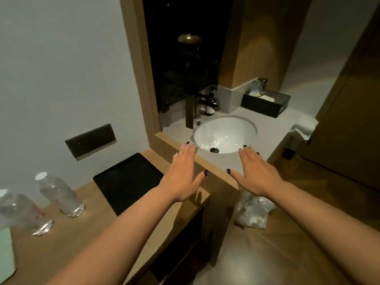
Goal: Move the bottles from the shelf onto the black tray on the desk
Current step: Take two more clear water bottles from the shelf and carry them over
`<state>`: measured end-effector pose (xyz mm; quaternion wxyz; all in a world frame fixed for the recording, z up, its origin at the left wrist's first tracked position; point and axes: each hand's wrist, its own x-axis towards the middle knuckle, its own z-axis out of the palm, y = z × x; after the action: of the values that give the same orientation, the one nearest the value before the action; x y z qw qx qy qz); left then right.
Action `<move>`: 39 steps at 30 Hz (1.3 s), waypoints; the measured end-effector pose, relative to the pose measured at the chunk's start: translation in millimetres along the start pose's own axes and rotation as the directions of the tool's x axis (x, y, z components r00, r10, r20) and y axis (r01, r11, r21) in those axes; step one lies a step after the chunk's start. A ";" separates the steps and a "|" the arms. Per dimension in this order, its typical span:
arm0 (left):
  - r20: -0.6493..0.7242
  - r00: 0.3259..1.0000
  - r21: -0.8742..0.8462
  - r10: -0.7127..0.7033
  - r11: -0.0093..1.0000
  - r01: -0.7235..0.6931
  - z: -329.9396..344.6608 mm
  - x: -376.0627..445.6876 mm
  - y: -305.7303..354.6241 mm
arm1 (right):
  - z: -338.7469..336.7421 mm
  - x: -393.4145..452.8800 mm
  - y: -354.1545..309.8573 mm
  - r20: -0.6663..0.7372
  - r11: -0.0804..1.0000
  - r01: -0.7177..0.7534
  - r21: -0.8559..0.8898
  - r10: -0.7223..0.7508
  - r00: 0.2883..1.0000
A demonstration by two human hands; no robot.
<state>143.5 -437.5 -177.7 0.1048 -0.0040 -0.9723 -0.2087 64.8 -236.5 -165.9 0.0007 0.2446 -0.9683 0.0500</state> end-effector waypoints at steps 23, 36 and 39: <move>0.327 0.909 -0.029 0.258 0.964 -0.263 200.1 205.1 243.7 | -12.9 -48.9 333.3 0.056 0.912 -0.399 0.092 0.395 0.917; 0.350 0.914 -0.093 0.207 0.978 -0.186 302.0 454.4 281.7 | -4.5 142.4 503.1 0.081 0.837 -0.519 0.171 0.513 0.854; 0.356 0.909 -0.108 0.214 0.976 -0.188 313.3 498.2 296.2 | -10.4 175.9 537.7 0.056 0.823 -0.528 0.210 0.529 0.847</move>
<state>-391.8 -57.6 -234.6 -0.0574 -0.1466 -0.9611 -0.2268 -345.0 151.8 -202.8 -0.0379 -0.0343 -0.9867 0.1541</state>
